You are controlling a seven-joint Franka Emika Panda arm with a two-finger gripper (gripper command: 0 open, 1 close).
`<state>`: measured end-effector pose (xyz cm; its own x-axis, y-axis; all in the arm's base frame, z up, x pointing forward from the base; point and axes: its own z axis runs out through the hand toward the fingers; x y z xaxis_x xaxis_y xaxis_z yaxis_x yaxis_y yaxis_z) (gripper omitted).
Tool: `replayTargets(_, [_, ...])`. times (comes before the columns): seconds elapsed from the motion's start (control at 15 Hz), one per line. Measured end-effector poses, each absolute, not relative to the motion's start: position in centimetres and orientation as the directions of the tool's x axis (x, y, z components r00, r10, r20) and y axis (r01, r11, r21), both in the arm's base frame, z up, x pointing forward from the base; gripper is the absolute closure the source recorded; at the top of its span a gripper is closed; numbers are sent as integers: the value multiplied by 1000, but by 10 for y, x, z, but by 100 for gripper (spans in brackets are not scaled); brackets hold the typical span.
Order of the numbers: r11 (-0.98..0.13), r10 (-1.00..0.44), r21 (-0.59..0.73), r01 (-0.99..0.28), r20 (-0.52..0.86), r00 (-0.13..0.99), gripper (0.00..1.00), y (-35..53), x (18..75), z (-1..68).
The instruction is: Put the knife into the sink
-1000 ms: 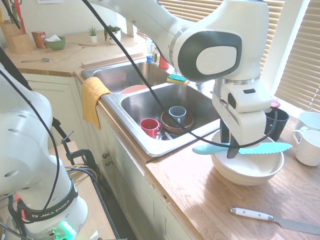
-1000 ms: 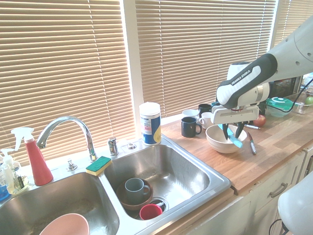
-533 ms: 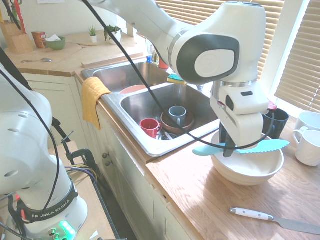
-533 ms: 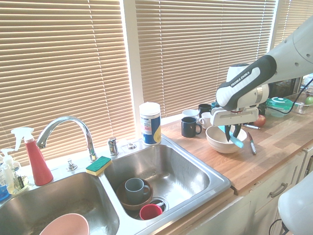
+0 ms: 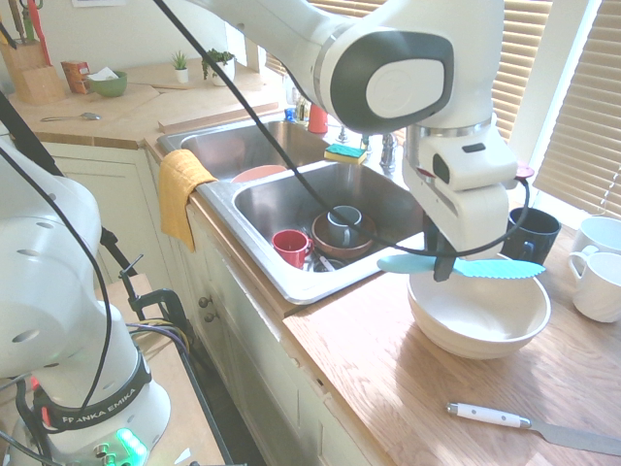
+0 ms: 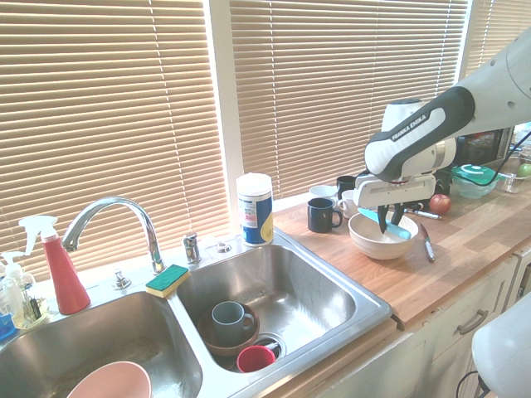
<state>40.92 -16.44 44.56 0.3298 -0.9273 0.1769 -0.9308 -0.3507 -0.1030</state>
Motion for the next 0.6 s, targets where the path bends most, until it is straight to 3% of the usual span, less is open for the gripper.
replayTargets(0.4, [-494,-860,-150,-857,233,455,100,-75,398,510])
replayTargets(0.6, [-644,-758,-117,-756,229,610,100,-1,394,495])
